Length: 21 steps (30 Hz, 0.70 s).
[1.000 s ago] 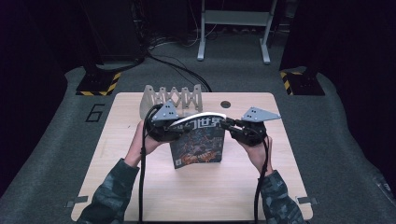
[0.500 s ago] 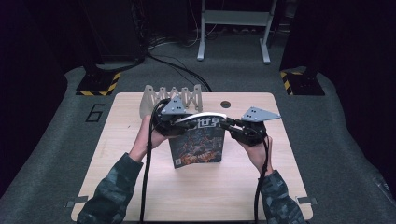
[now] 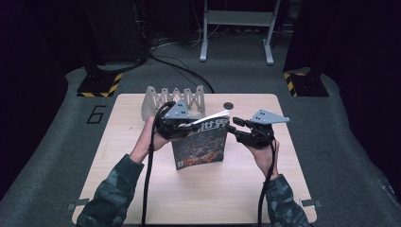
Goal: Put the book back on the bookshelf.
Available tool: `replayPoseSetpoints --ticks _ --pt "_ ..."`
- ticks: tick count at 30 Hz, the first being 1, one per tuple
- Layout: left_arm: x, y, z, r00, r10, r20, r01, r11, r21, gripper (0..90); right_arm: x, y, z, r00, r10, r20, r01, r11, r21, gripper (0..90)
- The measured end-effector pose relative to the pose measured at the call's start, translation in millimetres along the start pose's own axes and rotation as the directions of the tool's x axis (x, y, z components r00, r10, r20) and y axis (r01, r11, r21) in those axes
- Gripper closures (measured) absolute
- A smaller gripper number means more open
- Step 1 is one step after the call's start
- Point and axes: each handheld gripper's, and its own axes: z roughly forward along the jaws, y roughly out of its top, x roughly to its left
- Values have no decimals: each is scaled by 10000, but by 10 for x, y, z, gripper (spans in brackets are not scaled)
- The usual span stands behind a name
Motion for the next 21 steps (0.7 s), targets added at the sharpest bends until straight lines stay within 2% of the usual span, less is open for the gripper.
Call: replayPoseSetpoints --ticks 1,2,3,4,5,6,7,9,10,11,12,14,17,21 --pt "2 -1 -1 10000 -11 -13 11 10000 -6 791 -30 -69 5 9994 96 334 -103 9997 213 490" --pt "2 -1 -1 10000 -11 -13 11 10000 -6 791 -30 -69 5 9994 96 334 -103 9997 213 490" --pt "4 -4 -1 10000 -12 -38 12 10000 -26 791 -77 -166 27 9982 155 582 -180 9990 412 431" --pt "4 -4 -1 10000 -12 -38 12 10000 -26 792 -77 -166 27 9982 155 582 -180 9990 412 431" --pt "5 -5 -1 10000 0 -29 -1 10000 -36 792 -125 -284 70 9960 414 791 -470 9964 705 362" --pt "5 -5 -1 10000 0 -29 -1 10000 -36 791 -125 -284 70 9960 414 791 -470 9964 705 362" --pt "5 -4 1 10000 5 -81 -5 10000 -27 791 -176 -416 130 9938 858 709 -920 9918 885 320" --pt "-2 -1 8 9997 -45 -233 45 10000 -13 791 -205 -545 208 9908 1078 824 -1171 9860 1183 268" --pt "-2 -1 8 9997 -45 -233 45 10000 -13 791 -205 -545 208 9908 1078 824 -1171 9860 1183 268" --pt "-3 -2 9 9997 -73 -236 73 10000 -21 791 -228 -672 287 9875 1314 874 -1428 9796 1411 214" --pt "-3 -1 8 9997 -76 -245 75 10000 -19 792 -228 -730 324 9853 1356 1037 -1511 9755 1602 194" --pt "-1 -1 6 9997 -48 -252 47 10000 -10 792 -240 -845 399 9845 1084 1381 -1348 9707 1987 153" --pt "-5 -1 7 9995 -95 -306 94 10000 -33 792 -265 -958 467 9844 883 1520 -1223 9651 2317 144" --pt "-19 12 0 9994 -13 -352 12 10000 -26 797 -361 -1214 606 9793 762 1875 -1343 9377 3203 69"
